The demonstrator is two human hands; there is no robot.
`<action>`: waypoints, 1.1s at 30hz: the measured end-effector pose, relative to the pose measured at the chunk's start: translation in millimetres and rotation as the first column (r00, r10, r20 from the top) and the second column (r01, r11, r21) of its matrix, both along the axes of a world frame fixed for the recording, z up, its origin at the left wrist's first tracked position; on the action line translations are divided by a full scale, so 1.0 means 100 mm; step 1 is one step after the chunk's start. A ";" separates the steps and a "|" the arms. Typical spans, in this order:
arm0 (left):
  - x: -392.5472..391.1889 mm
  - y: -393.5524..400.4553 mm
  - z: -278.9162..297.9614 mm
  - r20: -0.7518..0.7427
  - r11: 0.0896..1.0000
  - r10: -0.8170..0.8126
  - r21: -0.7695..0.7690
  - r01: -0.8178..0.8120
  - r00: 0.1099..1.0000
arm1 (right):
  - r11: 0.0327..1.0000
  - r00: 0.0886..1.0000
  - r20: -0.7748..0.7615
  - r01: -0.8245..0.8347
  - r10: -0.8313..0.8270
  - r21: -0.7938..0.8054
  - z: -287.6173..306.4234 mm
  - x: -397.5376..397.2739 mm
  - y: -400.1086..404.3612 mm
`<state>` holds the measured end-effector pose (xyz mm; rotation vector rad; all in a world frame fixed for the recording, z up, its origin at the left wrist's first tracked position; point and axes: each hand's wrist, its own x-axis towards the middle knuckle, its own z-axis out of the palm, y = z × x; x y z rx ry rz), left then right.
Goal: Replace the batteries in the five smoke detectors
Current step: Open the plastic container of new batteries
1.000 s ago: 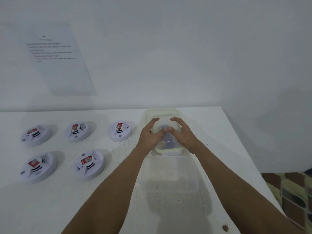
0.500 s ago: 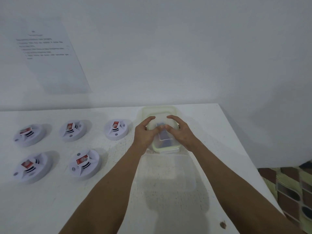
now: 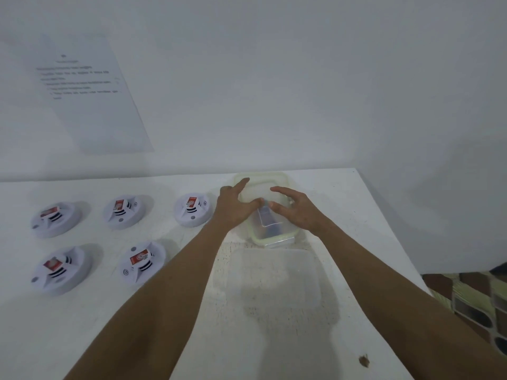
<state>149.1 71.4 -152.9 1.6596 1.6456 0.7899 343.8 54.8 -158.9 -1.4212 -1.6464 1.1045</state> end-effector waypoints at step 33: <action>0.05 -0.53 -0.02 -0.140 0.981 0.117 -0.140 -0.137 0.983 | 0.982 0.963 0.194 0.189 -0.190 0.022 -0.02 -0.04 -0.35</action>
